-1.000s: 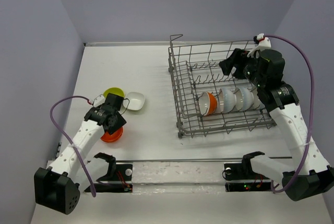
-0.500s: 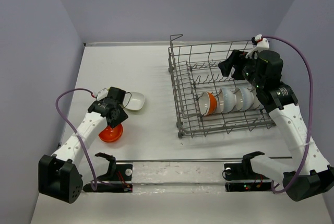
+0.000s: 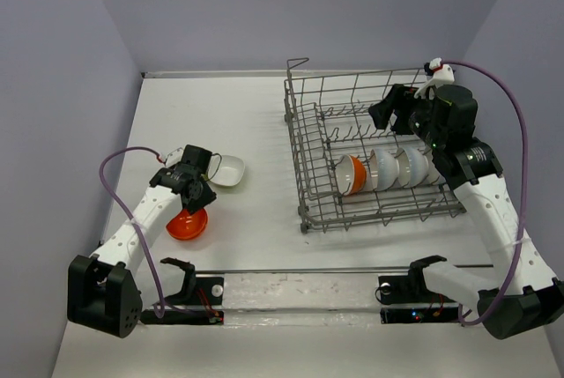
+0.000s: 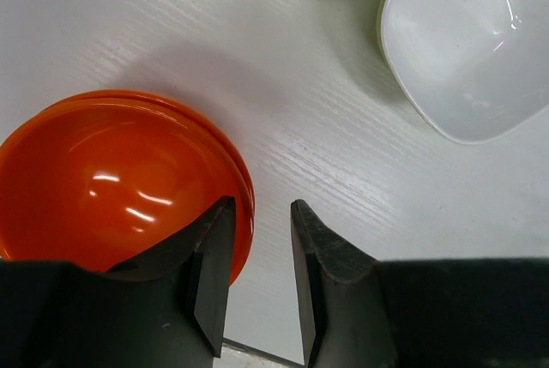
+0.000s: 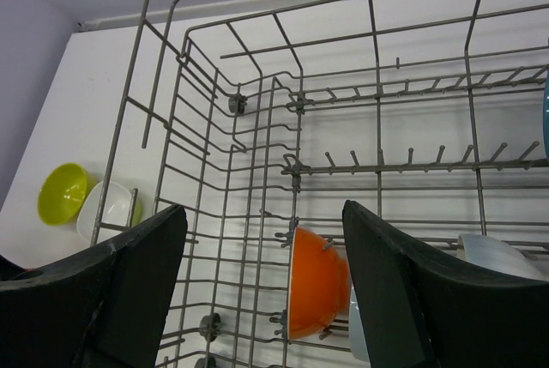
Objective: Load the bowls into the dish rack
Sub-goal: Pick up the bowl from the bowl.
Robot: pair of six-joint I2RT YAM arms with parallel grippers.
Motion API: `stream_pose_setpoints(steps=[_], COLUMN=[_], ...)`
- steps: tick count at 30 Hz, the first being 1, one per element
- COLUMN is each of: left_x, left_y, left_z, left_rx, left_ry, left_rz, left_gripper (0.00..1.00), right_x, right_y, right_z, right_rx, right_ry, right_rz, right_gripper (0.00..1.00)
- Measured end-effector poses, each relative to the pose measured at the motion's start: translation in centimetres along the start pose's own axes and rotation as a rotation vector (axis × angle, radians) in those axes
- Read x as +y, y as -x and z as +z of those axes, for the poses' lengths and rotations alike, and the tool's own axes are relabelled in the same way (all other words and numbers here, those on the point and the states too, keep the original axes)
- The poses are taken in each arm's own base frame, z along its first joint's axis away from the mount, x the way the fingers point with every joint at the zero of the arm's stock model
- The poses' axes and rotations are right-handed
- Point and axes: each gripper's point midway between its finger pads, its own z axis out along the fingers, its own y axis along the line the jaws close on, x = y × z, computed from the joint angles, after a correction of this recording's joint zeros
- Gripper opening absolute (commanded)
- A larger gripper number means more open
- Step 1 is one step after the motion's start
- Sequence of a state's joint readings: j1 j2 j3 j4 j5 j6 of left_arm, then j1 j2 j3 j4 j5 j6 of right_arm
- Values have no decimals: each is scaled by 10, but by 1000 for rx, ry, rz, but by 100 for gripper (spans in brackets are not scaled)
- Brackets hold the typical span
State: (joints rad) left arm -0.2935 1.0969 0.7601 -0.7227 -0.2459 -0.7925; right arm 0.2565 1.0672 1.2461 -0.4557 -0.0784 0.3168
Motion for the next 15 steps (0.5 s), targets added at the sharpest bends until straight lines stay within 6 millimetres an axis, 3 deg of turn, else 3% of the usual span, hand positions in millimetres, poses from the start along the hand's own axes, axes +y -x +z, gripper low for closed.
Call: stream_pose_setpoints(steps=[15], left_x=[-3], left_y=[-3], left_z=[-1], left_rx=[20], left_ry=[-21], left_rz=[20], left_gripper=[36], right_x=[0], right_y=[0], right_z=[0], right_rx=[1], right_ry=[0], right_rz=[-4], right_gripper=[79])
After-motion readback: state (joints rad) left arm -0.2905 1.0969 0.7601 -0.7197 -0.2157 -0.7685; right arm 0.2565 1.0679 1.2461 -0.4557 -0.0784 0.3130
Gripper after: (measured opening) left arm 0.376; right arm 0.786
